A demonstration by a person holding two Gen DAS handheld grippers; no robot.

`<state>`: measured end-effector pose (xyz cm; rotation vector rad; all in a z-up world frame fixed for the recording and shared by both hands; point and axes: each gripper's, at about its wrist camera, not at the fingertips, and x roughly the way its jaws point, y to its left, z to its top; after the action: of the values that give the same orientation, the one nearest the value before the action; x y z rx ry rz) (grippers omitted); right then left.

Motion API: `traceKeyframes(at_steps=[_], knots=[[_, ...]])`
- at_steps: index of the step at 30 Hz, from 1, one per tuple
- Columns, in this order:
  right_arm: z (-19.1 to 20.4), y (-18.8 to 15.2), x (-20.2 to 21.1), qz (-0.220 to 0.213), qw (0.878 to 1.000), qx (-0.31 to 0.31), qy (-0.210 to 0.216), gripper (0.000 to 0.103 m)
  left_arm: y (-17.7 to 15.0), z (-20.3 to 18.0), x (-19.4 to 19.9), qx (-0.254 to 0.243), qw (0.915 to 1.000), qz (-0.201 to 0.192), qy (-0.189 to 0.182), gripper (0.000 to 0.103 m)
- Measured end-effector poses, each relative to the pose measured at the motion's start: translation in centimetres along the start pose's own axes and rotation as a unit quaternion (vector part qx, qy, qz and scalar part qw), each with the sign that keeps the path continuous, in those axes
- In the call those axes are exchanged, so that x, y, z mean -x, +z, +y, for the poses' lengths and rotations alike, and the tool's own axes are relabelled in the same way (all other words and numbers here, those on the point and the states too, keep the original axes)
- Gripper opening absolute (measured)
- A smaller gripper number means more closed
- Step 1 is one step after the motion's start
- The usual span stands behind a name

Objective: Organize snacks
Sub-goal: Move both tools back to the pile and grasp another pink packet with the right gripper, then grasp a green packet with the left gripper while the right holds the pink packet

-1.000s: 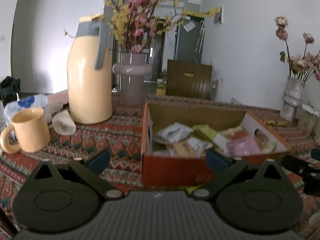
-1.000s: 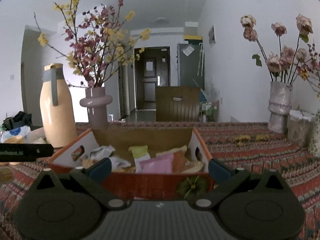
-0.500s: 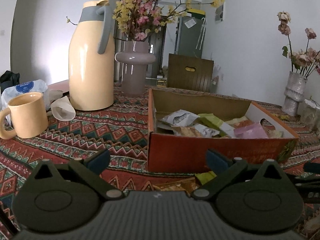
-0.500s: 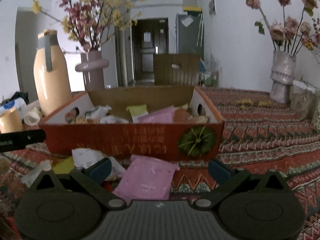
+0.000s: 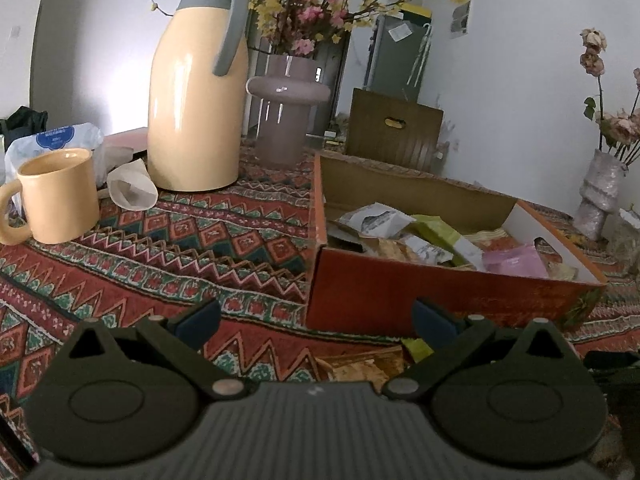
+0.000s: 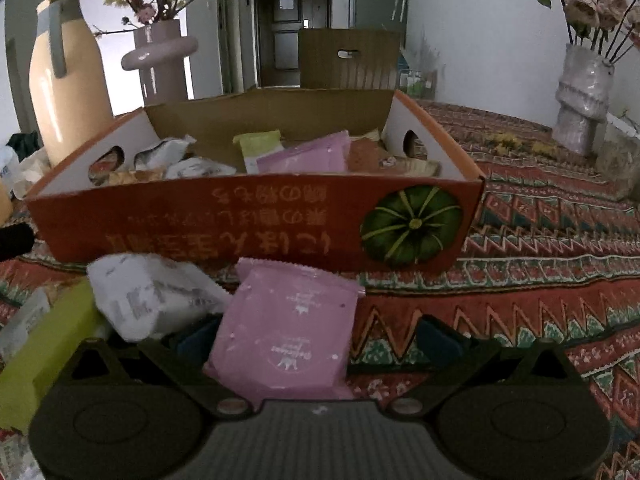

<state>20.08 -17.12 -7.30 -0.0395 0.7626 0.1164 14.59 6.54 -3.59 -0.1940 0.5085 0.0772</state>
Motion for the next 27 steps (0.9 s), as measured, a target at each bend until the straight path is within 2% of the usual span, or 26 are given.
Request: traceKeyframes(at_steps=[11, 13, 15, 19, 27], knots=[[-0.8, 0.1, 0.3, -0.003, 1.0, -0.004, 0.021, 0.102, 0.0, 0.1, -0.1, 0.005, 1.0, 0.002, 0.001, 0.103], [-1.0, 0.0, 0.6, -0.013, 1.0, -0.01, 0.026, 0.087, 0.0, 0.1, -0.1, 0.005, 1.0, 0.002, 0.002, 0.103], [-1.0, -0.2, 1.1, -0.027, 0.999, -0.009, 0.029, 0.061, 0.0, 0.1, -0.1, 0.005, 1.0, 0.002, 0.002, 0.103], [-1.0, -0.5, 1.8, -0.046, 0.998, -0.009, 0.034, 0.061, 0.0, 0.2, -0.1, 0.005, 1.0, 0.002, 0.001, 0.103], [-2.7, -2.1, 7.1, -0.169, 0.984, -0.047, 0.015, 0.061, 0.0, 0.1, -0.1, 0.005, 1.0, 0.002, 0.001, 0.103]])
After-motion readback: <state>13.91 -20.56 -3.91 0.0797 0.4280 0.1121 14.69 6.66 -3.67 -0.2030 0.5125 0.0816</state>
